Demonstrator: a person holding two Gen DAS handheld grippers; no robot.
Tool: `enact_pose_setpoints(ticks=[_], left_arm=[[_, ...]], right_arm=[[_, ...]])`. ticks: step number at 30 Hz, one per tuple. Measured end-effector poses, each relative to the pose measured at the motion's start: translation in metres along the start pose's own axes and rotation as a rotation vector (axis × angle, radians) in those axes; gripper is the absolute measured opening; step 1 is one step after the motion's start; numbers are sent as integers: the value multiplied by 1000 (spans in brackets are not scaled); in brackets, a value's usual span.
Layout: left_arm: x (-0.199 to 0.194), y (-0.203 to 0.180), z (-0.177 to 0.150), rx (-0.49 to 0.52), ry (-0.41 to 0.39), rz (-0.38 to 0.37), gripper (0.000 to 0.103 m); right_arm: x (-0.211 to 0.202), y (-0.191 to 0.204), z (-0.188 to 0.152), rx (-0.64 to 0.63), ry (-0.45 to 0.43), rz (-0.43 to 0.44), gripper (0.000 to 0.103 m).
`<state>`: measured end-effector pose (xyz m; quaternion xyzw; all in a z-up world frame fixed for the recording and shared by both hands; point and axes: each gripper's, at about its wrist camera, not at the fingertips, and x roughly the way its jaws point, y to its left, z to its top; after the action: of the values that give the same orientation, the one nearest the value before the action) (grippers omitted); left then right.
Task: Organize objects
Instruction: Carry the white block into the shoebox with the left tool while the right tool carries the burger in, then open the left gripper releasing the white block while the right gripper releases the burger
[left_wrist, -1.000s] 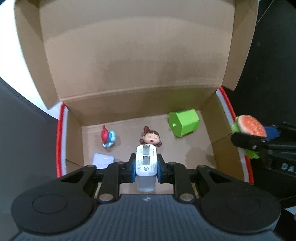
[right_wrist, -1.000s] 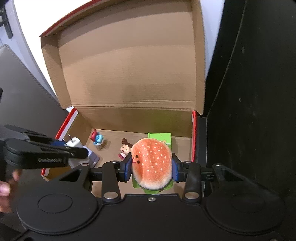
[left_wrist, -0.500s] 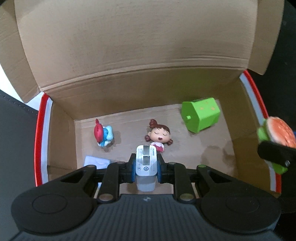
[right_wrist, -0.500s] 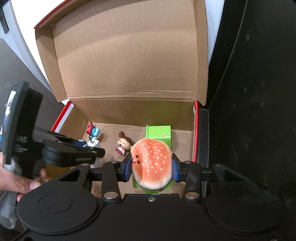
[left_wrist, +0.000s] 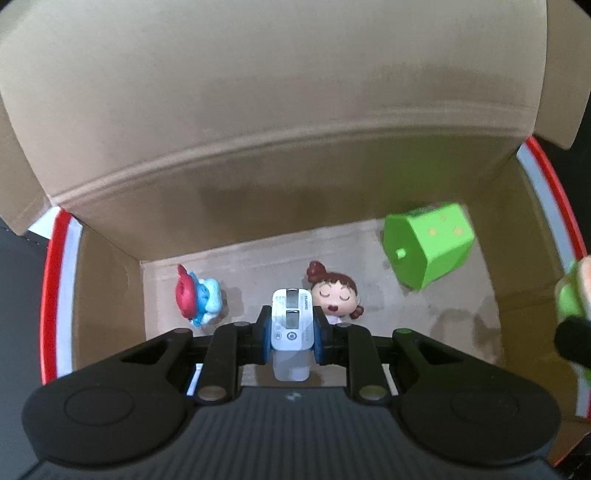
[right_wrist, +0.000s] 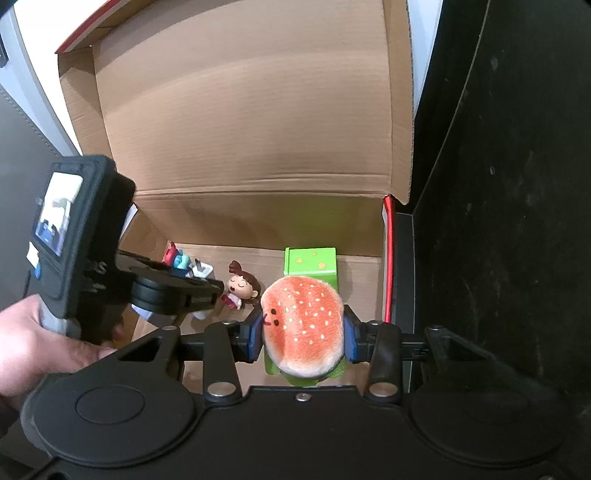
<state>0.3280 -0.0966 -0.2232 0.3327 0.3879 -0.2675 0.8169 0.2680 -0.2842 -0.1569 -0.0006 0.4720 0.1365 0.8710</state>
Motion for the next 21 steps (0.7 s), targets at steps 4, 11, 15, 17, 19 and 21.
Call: enact_pose_setpoints(ticks=[4, 11, 15, 17, 19, 21], left_arm=[[8, 0, -2, 11, 17, 31, 21], [3, 5, -3, 19, 23, 48, 23], [-6, 10, 1, -1, 17, 43, 24], [-14, 11, 2, -1, 8, 29, 25], [-21, 11, 2, -1, 4, 26, 28], [-28, 10, 3, -4, 0, 26, 31]], right_arm=[[5, -2, -1, 10, 4, 9, 41], [25, -5, -1, 54, 29, 46, 41], [35, -7, -4, 88, 56, 69, 41], [38, -8, -5, 103, 65, 77, 41], [43, -8, -7, 114, 70, 81, 41], [47, -5, -7, 102, 60, 68, 41]])
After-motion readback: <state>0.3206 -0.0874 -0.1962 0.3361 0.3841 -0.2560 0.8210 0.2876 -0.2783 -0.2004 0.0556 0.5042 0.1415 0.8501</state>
